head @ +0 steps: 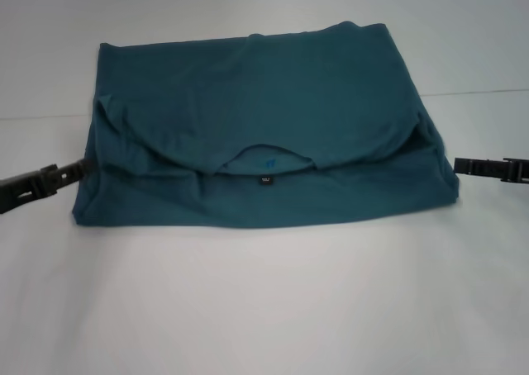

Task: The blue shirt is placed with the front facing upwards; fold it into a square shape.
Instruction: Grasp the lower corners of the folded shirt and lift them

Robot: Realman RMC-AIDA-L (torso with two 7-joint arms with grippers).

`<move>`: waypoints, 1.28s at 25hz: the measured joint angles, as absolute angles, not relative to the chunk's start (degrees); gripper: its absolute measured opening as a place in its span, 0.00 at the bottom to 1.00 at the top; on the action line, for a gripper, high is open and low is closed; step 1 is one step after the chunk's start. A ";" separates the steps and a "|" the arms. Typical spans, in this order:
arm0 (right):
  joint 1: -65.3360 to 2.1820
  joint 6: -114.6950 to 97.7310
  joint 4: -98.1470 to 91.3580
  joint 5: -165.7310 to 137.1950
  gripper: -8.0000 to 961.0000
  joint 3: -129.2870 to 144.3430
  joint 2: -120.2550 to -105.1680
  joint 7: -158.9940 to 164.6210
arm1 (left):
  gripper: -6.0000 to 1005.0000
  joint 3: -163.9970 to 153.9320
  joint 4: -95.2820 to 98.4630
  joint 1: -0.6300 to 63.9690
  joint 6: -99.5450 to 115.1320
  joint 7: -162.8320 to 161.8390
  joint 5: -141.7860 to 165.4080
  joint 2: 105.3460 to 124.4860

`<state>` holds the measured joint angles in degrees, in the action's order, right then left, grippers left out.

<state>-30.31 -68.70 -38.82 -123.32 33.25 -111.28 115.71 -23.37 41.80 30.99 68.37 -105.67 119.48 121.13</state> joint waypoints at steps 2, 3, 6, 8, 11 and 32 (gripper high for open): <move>-30.48 -69.13 -38.89 -124.77 0.86 33.29 -111.03 117.64 | 0.87 -23.53 41.74 30.89 68.38 -105.66 120.42 121.22; -30.61 -69.25 -38.90 -125.43 0.86 33.30 -110.99 118.40 | 0.87 -23.54 41.74 30.83 68.37 -105.66 120.66 121.28; -30.95 -69.30 -38.86 -127.04 0.85 33.31 -111.06 119.49 | 0.87 -23.56 41.74 30.67 68.29 -105.61 121.45 121.47; -31.13 -68.82 -38.83 -127.68 0.85 33.30 -111.29 119.84 | 0.87 -23.56 41.74 30.55 68.25 -105.57 121.68 121.49; -31.45 -67.82 -38.74 -127.91 0.84 33.29 -111.77 120.15 | 0.87 -23.62 41.73 30.36 68.23 -105.56 121.72 121.56; -35.66 -54.66 -32.82 -127.97 0.78 37.32 -115.46 118.39 | 0.87 -23.90 41.48 30.23 68.20 -105.11 121.65 121.82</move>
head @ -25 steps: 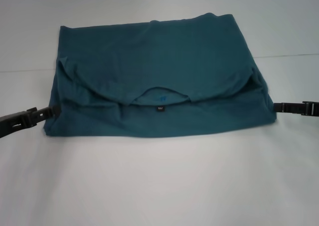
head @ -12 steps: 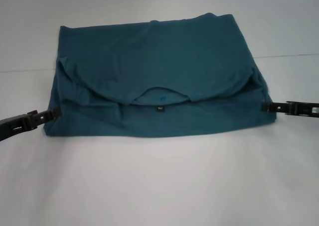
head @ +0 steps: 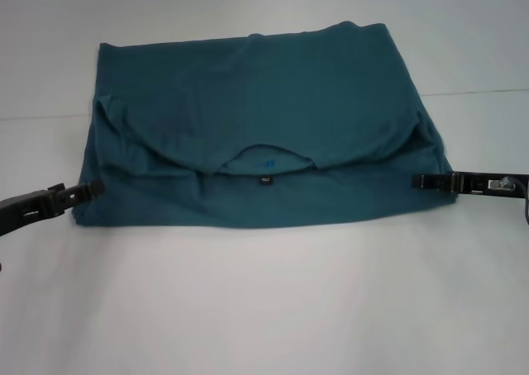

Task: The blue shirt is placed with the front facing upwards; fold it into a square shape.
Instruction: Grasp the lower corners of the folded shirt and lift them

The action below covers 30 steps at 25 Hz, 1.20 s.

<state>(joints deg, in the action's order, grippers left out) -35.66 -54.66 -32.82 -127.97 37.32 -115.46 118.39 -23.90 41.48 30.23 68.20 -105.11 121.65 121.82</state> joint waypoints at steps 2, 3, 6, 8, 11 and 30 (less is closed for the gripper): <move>-35.63 -54.57 -32.81 -127.97 0.76 37.33 -115.48 118.48 | 0.87 -23.91 41.49 30.23 68.20 -105.12 121.56 121.82; -35.56 -54.44 -32.78 -127.97 0.74 37.35 -115.49 118.54 | 0.87 -23.91 41.49 30.23 68.20 -105.11 121.53 121.82; -35.44 -54.07 -32.60 -127.97 0.73 37.35 -115.54 118.63 | 0.87 -23.91 41.49 30.23 68.20 -105.11 121.48 121.82; -35.41 -53.71 -32.49 -127.97 0.73 37.35 -115.68 118.56 | 0.87 -23.91 41.49 30.23 68.20 -105.11 121.46 121.82; -35.44 -53.34 -32.26 -127.93 0.74 37.35 -115.87 118.37 | 0.87 -23.91 41.49 30.32 68.20 -105.11 121.42 121.82; -35.61 -52.42 -31.90 -127.72 0.66 37.09 -116.45 118.61 | 0.87 -23.90 41.39 30.41 68.05 -105.20 121.65 121.82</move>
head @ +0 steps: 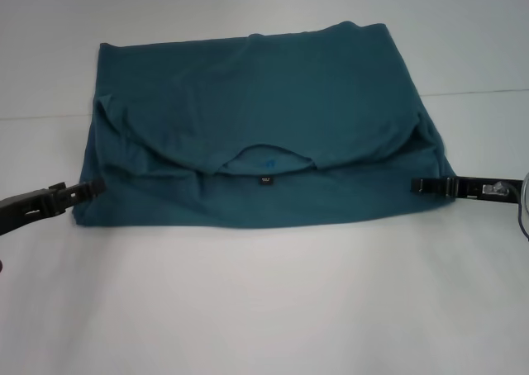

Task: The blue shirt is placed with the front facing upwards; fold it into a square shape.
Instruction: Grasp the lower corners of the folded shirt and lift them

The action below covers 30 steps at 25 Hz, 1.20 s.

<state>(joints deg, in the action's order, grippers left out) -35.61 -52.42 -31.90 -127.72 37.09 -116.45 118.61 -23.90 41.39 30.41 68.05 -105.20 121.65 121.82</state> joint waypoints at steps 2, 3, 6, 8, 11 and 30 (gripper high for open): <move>-35.46 -52.31 -31.90 -127.06 0.64 36.65 -116.44 118.78 | 0.87 -23.90 41.39 30.37 68.03 -105.24 121.67 121.82; -35.33 -52.31 -31.90 -126.59 0.63 36.47 -116.34 118.79 | 0.87 -23.91 41.39 30.34 68.03 -105.28 121.68 121.82; -35.09 -52.71 -31.91 -125.90 0.54 36.34 -116.01 118.80 | 0.87 -23.90 41.39 30.26 67.97 -105.35 121.70 121.82; -35.03 -52.86 -31.91 -125.90 0.45 36.29 -115.97 118.81 | 0.87 -23.90 41.39 30.23 67.82 -105.37 121.72 121.82; -34.99 -52.89 -31.90 -125.88 0.34 36.28 -115.96 118.82 | 0.87 -23.90 41.39 30.23 67.61 -105.38 121.73 121.82; -34.34 -54.84 -32.51 -125.09 0.04 36.30 -115.57 118.21 | 0.87 -29.34 39.15 31.59 59.39 -105.22 121.72 122.21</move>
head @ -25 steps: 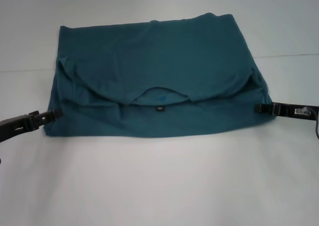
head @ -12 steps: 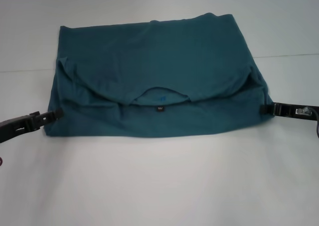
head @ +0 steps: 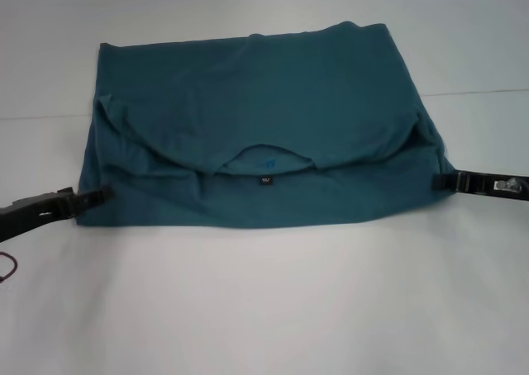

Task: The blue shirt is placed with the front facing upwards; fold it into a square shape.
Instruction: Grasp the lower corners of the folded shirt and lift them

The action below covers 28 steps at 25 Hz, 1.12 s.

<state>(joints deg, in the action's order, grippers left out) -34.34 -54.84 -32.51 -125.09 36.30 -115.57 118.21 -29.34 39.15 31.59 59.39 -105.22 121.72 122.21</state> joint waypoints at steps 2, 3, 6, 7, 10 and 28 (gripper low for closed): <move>-34.24 -55.30 -32.55 -124.90 0.04 36.30 -115.39 118.21 | 0.87 -30.51 38.42 32.03 57.28 -105.10 121.72 122.25; -34.18 -55.51 -32.55 -124.73 0.04 36.30 -115.30 118.21 | 0.87 -31.15 38.01 32.28 55.88 -105.09 121.72 122.28; -34.04 -55.67 -32.55 -124.47 0.04 36.30 -115.22 118.21 | 0.87 -33.05 36.59 33.20 52.40 -105.07 121.72 122.34; -34.02 -55.72 -32.55 -124.43 0.04 36.30 -115.19 118.21 | 0.87 -33.62 36.22 33.44 51.77 -105.07 121.72 122.34; -34.01 -55.83 -32.54 -124.35 0.04 36.29 -115.13 118.21 | 0.87 -35.11 35.55 33.97 50.44 -105.07 121.72 122.34; -34.17 -55.66 -32.37 -124.36 0.04 36.30 -115.13 118.21 | 0.87 -38.11 33.55 34.23 46.84 -104.94 122.14 122.52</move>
<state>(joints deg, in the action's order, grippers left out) -34.17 -55.66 -32.37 -124.36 36.30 -115.13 118.21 -38.11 33.55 34.23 46.84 -104.94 122.14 122.52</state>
